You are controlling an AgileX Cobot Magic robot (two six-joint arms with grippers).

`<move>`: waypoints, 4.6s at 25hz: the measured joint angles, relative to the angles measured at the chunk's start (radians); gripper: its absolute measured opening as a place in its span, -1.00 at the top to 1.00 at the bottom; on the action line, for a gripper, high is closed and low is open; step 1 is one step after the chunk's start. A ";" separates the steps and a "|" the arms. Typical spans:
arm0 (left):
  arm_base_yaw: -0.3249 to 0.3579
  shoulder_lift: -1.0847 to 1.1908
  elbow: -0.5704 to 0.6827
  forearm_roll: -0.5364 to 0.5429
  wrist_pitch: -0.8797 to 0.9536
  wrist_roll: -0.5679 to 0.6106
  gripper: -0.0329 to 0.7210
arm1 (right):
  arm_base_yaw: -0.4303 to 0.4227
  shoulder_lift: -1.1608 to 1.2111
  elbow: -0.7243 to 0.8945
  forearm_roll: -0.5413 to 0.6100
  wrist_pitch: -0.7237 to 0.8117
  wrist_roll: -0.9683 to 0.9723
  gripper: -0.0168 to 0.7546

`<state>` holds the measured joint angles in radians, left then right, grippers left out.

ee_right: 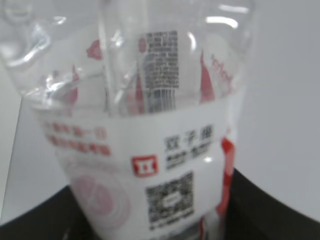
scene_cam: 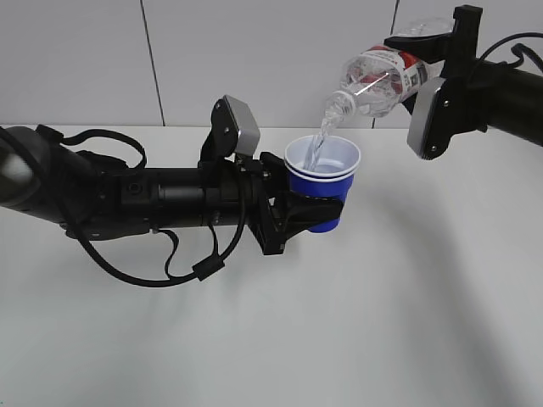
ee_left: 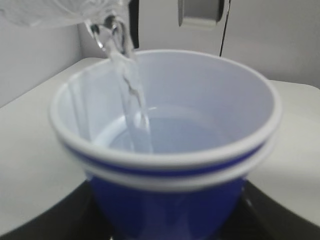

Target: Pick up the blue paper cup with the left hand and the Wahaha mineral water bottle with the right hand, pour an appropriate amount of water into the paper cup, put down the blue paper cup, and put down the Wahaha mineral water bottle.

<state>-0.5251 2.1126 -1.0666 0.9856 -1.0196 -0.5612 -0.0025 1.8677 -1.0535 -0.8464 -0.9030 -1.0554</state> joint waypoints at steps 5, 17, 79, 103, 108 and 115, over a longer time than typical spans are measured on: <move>0.000 0.000 0.000 0.000 0.000 0.000 -0.21 | 0.000 0.000 0.000 0.002 0.000 0.000 -0.03; 0.000 0.001 0.000 0.002 -0.008 0.000 -0.21 | 0.000 0.000 -0.002 0.002 -0.006 0.028 -0.03; 0.375 -0.122 0.064 -0.045 0.092 0.022 -0.21 | 0.000 -0.050 0.159 0.155 0.061 1.383 -0.08; 0.452 -0.195 0.157 -0.026 0.071 0.022 -0.21 | 0.000 -0.050 0.161 0.146 0.037 1.383 -0.08; 0.452 -0.195 0.164 -0.116 0.069 0.078 -0.21 | 0.000 -0.050 0.161 0.144 0.029 1.383 -0.08; 0.452 -0.195 0.202 -0.254 0.034 0.187 -0.21 | 0.000 -0.050 0.161 0.129 0.002 1.383 -0.08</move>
<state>-0.0731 1.9179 -0.8642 0.7313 -0.9856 -0.3742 -0.0025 1.8181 -0.8926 -0.7177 -0.9007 0.3280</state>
